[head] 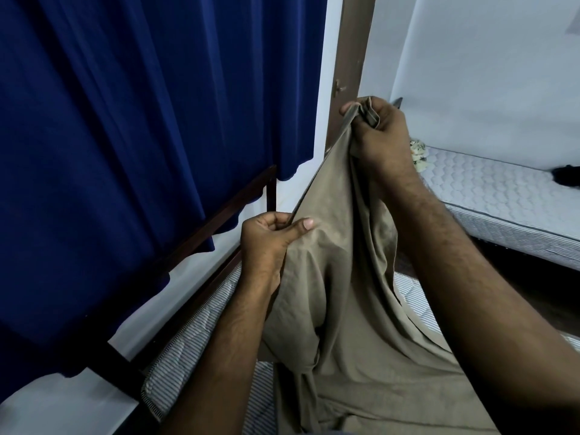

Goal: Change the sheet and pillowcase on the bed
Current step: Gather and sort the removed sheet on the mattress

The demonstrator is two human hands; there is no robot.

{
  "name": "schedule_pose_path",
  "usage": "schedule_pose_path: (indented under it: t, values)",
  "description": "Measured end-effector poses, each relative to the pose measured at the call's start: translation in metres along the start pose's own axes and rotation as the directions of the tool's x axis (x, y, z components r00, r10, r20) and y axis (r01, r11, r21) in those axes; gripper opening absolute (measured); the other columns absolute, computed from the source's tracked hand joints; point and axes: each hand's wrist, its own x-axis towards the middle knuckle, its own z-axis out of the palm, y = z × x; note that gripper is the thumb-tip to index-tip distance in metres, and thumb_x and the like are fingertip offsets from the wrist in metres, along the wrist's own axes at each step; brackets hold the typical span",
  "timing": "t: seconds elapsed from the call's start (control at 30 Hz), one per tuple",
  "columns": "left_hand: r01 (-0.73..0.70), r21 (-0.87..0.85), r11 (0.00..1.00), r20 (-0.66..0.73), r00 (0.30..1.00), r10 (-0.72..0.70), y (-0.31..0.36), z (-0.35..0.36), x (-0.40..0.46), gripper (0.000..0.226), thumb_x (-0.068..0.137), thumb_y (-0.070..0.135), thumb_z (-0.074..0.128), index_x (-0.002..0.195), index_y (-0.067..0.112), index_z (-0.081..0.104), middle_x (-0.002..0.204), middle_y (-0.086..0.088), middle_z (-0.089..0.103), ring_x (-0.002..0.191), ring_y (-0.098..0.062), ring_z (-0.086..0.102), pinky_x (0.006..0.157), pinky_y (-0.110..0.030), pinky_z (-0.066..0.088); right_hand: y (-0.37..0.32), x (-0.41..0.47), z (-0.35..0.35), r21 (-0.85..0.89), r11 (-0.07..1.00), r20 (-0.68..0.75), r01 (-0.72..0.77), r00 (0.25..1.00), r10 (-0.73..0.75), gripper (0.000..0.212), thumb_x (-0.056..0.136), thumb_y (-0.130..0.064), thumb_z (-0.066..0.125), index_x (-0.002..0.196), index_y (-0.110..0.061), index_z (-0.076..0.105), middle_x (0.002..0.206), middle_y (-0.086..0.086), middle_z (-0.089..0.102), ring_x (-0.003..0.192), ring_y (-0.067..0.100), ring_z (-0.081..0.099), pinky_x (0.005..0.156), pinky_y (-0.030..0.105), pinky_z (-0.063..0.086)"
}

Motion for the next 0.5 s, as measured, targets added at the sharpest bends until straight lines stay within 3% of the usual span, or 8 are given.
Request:
schedule_pose_path:
  t: [0.13,0.33,0.43,0.5]
  values:
    - [0.077,-0.082,0.994,0.032,0.997,-0.075,0.003,0.002,-0.004,0.042,0.067,0.01,0.087,0.101,-0.007,0.071,0.093,-0.019,0.076,0.084,-0.024,0.075,0.075,-0.03,0.06,0.002,0.003,-0.004,-0.01,0.999,-0.016,-0.035,0.999,0.035,0.022,0.096,-0.009,0.054,0.096,-0.016,0.075,0.076,-0.012,0.069,0.076,0.006,0.065,0.081,0.034,0.057]
    - [-0.041,0.038,0.998,-0.081,0.996,0.044,-0.007,-0.001,0.002,0.023,0.073,0.013,0.088,0.089,0.001,0.076,0.084,-0.014,0.077,0.086,-0.034,0.075,0.085,-0.046,0.061,0.007,0.003,-0.003,0.01,0.999,0.002,-0.05,0.999,0.05,0.023,0.095,-0.012,0.056,0.089,-0.024,0.075,0.076,-0.012,0.071,0.079,0.011,0.068,0.088,0.047,0.059]
    - [-0.078,0.144,0.987,-0.086,0.992,0.091,-0.008,-0.003,0.003,0.028,0.071,0.02,0.09,0.091,0.005,0.077,0.082,-0.007,0.078,0.083,-0.025,0.076,0.083,-0.044,0.062,0.01,0.004,-0.004,0.021,0.999,0.014,-0.047,0.999,0.046,0.021,0.095,-0.014,0.057,0.087,-0.025,0.075,0.077,-0.009,0.071,0.079,0.014,0.067,0.087,0.049,0.058]
    - [-0.064,0.225,0.972,-0.029,0.997,0.073,-0.008,-0.003,0.005,0.044,0.066,0.023,0.093,0.101,0.003,0.076,0.088,-0.006,0.078,0.086,-0.02,0.076,0.084,-0.042,0.062,0.012,0.004,-0.004,0.032,0.999,0.026,-0.041,0.999,0.04,0.021,0.094,-0.016,0.057,0.085,-0.026,0.074,0.077,-0.004,0.071,0.078,0.02,0.067,0.085,0.054,0.058]
